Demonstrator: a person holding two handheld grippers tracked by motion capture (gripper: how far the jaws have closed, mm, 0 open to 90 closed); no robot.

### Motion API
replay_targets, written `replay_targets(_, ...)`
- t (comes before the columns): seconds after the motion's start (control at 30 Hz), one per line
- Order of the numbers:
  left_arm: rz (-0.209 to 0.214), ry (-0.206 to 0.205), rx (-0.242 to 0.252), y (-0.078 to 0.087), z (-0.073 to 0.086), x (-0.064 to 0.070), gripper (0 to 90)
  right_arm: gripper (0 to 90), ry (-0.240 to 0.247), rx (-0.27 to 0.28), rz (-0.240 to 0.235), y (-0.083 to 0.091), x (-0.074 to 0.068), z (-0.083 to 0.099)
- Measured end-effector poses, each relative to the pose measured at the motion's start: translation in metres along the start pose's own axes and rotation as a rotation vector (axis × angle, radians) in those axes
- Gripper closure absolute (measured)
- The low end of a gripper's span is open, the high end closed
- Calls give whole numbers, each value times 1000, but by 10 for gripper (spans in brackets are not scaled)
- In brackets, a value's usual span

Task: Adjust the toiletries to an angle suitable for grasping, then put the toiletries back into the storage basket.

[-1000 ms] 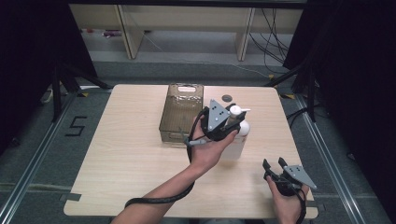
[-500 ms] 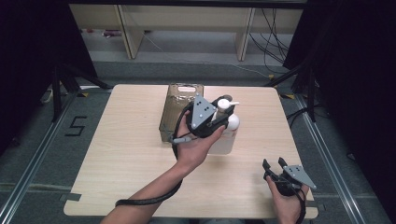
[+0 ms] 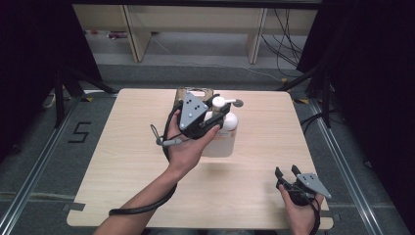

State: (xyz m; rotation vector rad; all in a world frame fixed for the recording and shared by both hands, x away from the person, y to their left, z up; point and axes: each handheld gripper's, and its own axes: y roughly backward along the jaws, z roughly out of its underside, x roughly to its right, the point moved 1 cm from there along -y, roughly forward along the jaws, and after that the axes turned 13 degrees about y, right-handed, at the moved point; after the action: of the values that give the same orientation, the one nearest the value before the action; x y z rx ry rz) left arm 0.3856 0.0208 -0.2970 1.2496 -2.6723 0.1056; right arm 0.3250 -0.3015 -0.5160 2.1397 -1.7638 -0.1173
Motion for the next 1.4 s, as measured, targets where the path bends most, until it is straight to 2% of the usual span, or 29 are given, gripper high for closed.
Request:
replay_targets(0.33,-35,-6,55,11,-15,-15,589,374,-22,0,-7,0,0,0)
replay_targets(0.4,-38,-3,63,13,-18,-18,590,372,-19,-17,-11,1,0,0)
replay_targets(0.5,-37,5,76,14,-22,-21,589,370,-51,-4,-4,1,-2,0)
replay_targets(0.53,-37,2,74,14,-23,-22,589,370,-27,1,-10,0,0,1)
replay_targets(0.6,-39,4,78,14,-25,-24,589,370,-19,-2,-2,0,0,0)
replay_targets(0.63,-41,8,82,14,-26,-24,589,370,-16,-11,1,0,0,0)
replay_targets(0.67,-42,9,84,14,-27,-25,589,371,-41,-18,-7,0,-2,0)
replay_targets(0.7,-42,9,84,14,-27,-25,589,371,-41,-18,-7,0,-2,0)
replay_targets(0.73,-45,9,85,13,-28,-26,589,370,-6,-11,-7,-2,1,0)
replay_targets(0.87,-56,-1,85,12,-31,-28,589,370,-29,-10,-13,-3,1,-1)
replay_targets(0.9,-60,2,85,13,-33,-29,589,371,-23,-26,-26,-3,1,-1)
replay_targets(1.0,-62,5,90,13,-34,-31,590,370,0,-31,-16,-3,1,-1)
replay_targets(1.03,-61,8,91,13,-34,-32,589,369,-51,-10,-19,-3,-3,-1)
replay_targets(1.07,-61,7,93,13,-35,-33,589,369,-51,-10,-19,-3,-3,-1)
replay_targets(1.1,-60,10,95,14,-35,-34,589,370,-2,-17,-16,-3,2,-1)
replay_targets(1.13,-60,10,95,14,-35,-34,589,370,-2,-17,-16,-3,2,-1)
replay_targets(1.17,-66,9,96,14,-36,-37,589,371,-6,-21,-16,-5,2,-1)
replay_targets(1.23,-69,9,99,14,-36,-39,589,372,-59,-35,-29,-4,-2,-2)
replay_targets(1.27,-73,9,100,14,-37,-40,589,372,-59,-35,-29,-4,-2,-2)
replay_targets(1.33,-83,1,102,14,-38,-44,589,372,5,-37,-34,-6,3,-2)
replay_targets(1.37,-84,-1,99,14,-38,-45,589,372,-48,-49,-37,-6,-1,-3)
replay_targets(1.4,-84,-1,99,14,-38,-45,589,372,-17,-34,-40,-7,2,-2)
